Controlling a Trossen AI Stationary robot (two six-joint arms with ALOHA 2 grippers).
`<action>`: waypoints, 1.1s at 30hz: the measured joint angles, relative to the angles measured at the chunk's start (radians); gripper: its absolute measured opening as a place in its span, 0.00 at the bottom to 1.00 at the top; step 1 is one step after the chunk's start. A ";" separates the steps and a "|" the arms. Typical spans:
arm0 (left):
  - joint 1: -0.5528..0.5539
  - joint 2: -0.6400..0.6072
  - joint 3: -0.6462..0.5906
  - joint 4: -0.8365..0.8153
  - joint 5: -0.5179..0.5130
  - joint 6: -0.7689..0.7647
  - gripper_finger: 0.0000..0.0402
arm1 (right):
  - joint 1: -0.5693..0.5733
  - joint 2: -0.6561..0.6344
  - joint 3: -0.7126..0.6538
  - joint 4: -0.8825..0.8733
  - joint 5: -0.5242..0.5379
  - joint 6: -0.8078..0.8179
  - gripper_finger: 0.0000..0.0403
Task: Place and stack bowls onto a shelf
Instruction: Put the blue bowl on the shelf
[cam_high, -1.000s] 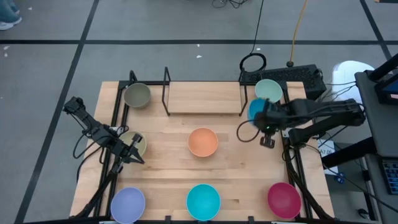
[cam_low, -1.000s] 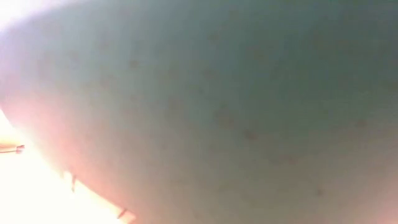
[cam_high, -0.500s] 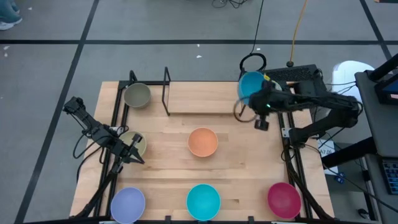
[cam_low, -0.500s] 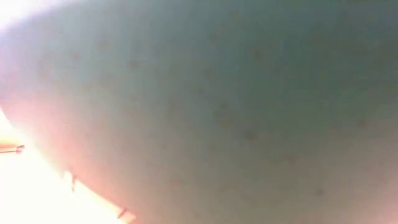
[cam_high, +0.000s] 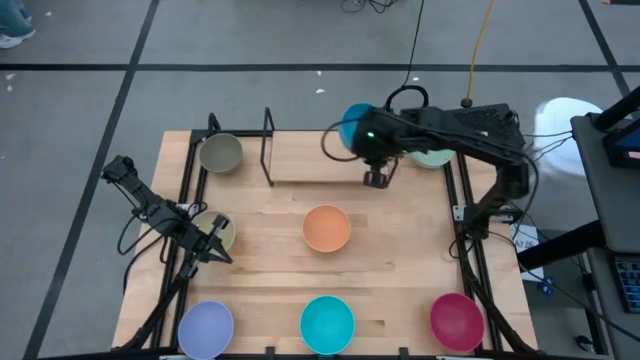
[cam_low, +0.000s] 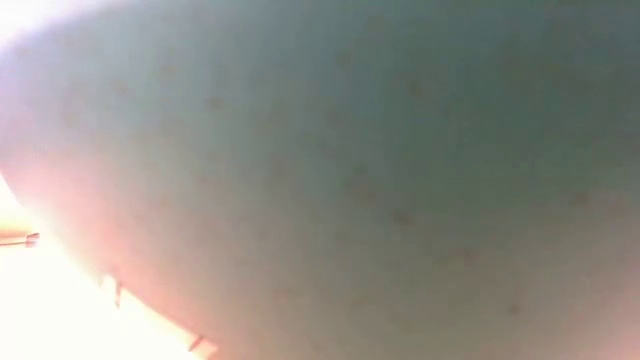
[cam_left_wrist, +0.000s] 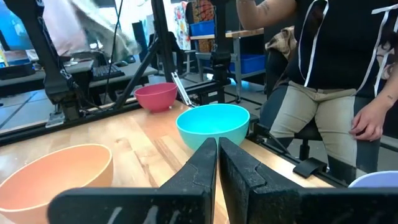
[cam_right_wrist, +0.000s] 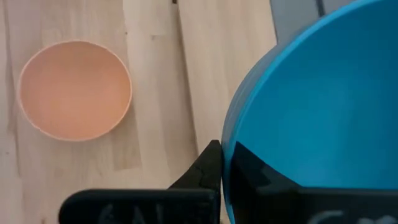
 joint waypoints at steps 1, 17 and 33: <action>0.000 0.000 0.000 0.000 0.000 0.000 0.06 | -0.012 0.017 0.002 0.007 -0.016 -0.007 0.00; 0.000 0.000 0.000 0.000 0.000 0.000 0.06 | -0.131 0.223 0.002 0.019 -0.158 -0.063 0.00; 0.000 0.000 0.000 0.000 0.000 0.000 0.06 | -0.211 0.318 -0.025 0.059 -0.158 -0.086 0.00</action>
